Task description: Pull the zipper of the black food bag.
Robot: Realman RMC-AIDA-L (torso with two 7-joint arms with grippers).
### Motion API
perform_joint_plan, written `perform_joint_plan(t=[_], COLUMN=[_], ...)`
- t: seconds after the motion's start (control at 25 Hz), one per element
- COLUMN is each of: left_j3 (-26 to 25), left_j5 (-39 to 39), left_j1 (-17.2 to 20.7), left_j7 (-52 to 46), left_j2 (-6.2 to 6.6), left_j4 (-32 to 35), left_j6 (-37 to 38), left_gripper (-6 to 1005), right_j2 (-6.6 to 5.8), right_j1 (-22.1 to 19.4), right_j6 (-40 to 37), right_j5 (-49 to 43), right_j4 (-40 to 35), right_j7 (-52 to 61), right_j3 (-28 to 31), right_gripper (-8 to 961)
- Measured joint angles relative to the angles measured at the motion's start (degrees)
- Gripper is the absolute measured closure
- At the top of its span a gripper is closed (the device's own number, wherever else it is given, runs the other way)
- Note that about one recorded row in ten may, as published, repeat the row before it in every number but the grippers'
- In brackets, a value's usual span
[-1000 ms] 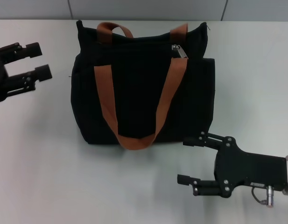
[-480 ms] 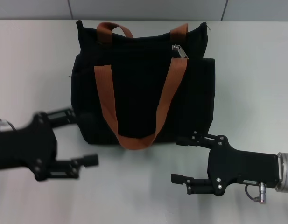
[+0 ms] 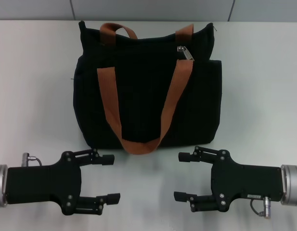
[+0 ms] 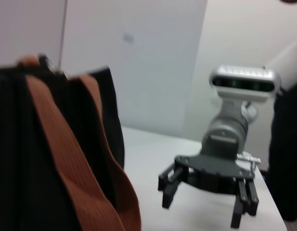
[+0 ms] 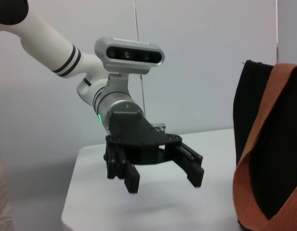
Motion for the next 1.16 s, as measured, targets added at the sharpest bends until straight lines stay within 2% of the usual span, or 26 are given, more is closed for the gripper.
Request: perform_joint_plan(t=[0.36, 0.44, 1.16], left_j3=[0.01, -0.07, 0.04], left_j5=[0.77, 0.85, 0.95], left_j1=[-0.17, -0.16, 0.06], left_j7=[0.22, 0.25, 0.30], left_j2=[-0.29, -0.70, -0.72], left_j4=[0.00, 0.00, -0.01], left_j6=[-0.11, -0.27, -0.26], left_gripper=[170, 170, 170], right_j2=[0.03, 0.03, 0.03], right_j1=[0.09, 0.19, 0.39], right_j6=[0.05, 0.05, 0.71], right_j5=[0.02, 0.11, 0.06], right_j4=[0.02, 0.02, 0.02], right_j7=[0.00, 0.00, 0.01], right_j3=[-0.21, -0.23, -0.23], right_gripper=[136, 136, 137])
